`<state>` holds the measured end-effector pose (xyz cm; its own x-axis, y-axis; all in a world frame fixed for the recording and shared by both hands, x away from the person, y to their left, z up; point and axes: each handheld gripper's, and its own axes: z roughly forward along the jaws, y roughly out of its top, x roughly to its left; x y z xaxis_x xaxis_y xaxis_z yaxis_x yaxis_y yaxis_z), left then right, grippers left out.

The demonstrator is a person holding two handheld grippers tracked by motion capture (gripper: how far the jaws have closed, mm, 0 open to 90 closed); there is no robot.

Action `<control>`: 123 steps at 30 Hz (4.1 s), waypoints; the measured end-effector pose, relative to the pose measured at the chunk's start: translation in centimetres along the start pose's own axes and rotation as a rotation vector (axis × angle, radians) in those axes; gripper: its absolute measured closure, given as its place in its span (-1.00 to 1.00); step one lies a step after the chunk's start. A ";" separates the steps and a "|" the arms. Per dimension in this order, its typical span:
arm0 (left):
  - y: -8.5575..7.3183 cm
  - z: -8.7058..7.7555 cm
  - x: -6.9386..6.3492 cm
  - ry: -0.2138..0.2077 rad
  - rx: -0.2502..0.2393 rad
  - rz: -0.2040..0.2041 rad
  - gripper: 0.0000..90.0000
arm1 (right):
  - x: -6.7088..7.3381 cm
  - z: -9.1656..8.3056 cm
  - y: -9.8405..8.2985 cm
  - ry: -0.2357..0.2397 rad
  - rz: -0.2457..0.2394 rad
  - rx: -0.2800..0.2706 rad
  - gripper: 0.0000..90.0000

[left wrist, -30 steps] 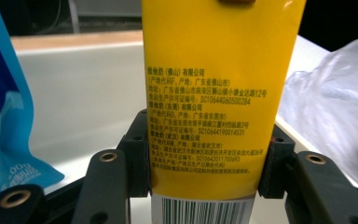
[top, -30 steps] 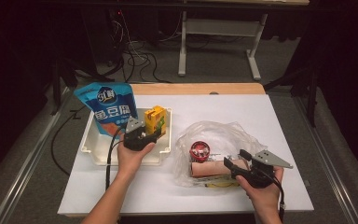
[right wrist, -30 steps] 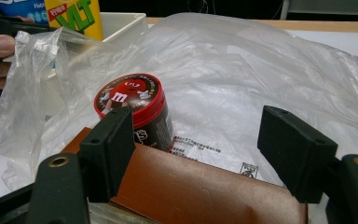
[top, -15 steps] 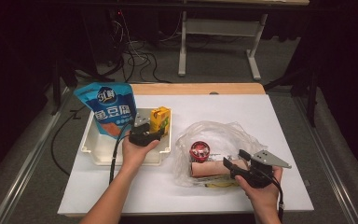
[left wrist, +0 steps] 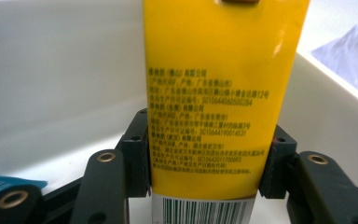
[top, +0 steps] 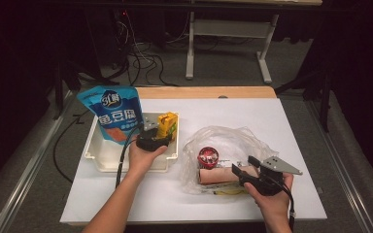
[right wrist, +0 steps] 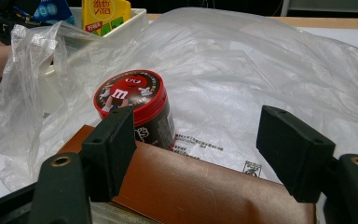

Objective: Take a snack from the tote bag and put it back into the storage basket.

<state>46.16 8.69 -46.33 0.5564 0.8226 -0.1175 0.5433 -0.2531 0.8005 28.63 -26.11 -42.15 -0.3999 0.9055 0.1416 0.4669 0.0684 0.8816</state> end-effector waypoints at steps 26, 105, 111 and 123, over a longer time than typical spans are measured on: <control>-1.7 -3.9 0.5 -0.021 0.057 -0.058 -0.41 | -0.3 -0.2 -0.1 0.002 0.014 0.009 -0.35; 0.3 0.1 1.1 0.039 0.066 -0.334 1.00 | 0.9 0.3 -0.2 0.052 -0.013 0.030 -0.18; 0.3 0.2 1.6 0.047 0.050 -0.372 1.00 | 1.1 0.6 -0.2 0.059 -0.021 0.034 -0.18; 0.5 -2.1 0.8 0.070 0.005 -0.265 0.88 | 2.4 1.8 0.3 0.084 -0.026 0.038 -0.23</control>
<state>45.55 10.28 -44.78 0.3497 0.8938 -0.2809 0.6670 -0.0270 0.7446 29.22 -23.18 -42.29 -0.4764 0.8649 0.1580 0.4844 0.1082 0.8682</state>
